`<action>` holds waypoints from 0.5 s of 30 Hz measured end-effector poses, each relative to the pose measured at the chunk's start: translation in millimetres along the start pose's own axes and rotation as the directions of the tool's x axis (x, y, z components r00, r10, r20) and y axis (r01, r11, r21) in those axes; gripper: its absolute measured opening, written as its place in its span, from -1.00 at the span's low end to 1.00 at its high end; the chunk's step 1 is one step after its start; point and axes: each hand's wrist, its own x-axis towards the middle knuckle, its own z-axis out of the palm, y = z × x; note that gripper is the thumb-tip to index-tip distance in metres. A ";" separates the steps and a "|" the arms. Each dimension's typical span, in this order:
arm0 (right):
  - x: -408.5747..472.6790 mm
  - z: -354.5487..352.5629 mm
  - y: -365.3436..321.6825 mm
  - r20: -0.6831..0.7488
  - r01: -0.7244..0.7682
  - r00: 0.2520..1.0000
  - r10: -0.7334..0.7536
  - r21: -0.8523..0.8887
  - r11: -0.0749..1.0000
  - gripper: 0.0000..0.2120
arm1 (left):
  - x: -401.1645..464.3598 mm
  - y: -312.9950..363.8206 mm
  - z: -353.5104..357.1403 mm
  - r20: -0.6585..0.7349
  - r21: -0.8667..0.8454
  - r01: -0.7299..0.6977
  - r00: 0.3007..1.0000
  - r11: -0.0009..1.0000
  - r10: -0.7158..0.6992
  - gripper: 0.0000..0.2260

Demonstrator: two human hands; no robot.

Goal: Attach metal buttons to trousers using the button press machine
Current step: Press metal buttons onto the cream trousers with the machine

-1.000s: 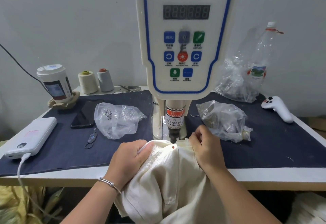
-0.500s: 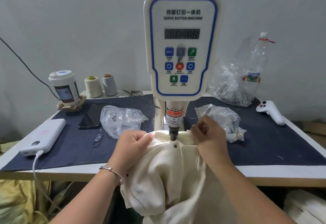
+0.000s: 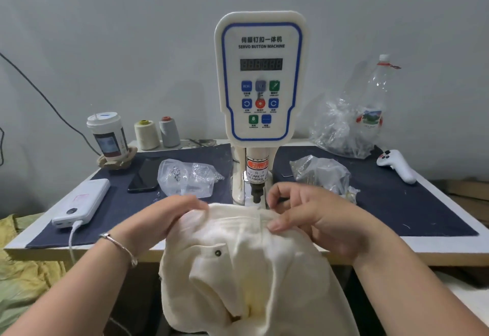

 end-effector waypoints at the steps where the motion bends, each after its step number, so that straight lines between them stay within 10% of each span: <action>1: -0.2 9.3 -5.1 -0.010 0.059 0.998 -0.060 -0.109 0.992 -0.69 | -5.9 10.2 1.1 0.110 0.023 -0.047 0.993 0.999 0.044 -0.45; 8: -4.5 35.3 -17.2 -0.124 0.420 0.832 -0.541 -0.495 0.760 -0.66 | -38.9 64.4 41.3 0.270 0.314 -0.292 0.940 0.903 0.210 -0.57; 12: -26.5 3.3 -13.8 0.183 0.213 0.972 -0.149 -0.414 0.885 -0.44 | -50.5 59.1 40.6 0.287 0.090 -0.244 0.935 0.965 0.210 -0.67; 15: -30.8 -15.6 5.0 0.326 0.068 0.940 0.102 -0.470 0.880 -0.47 | -48.9 53.8 34.1 0.226 -0.135 -0.197 0.948 0.971 0.224 -0.60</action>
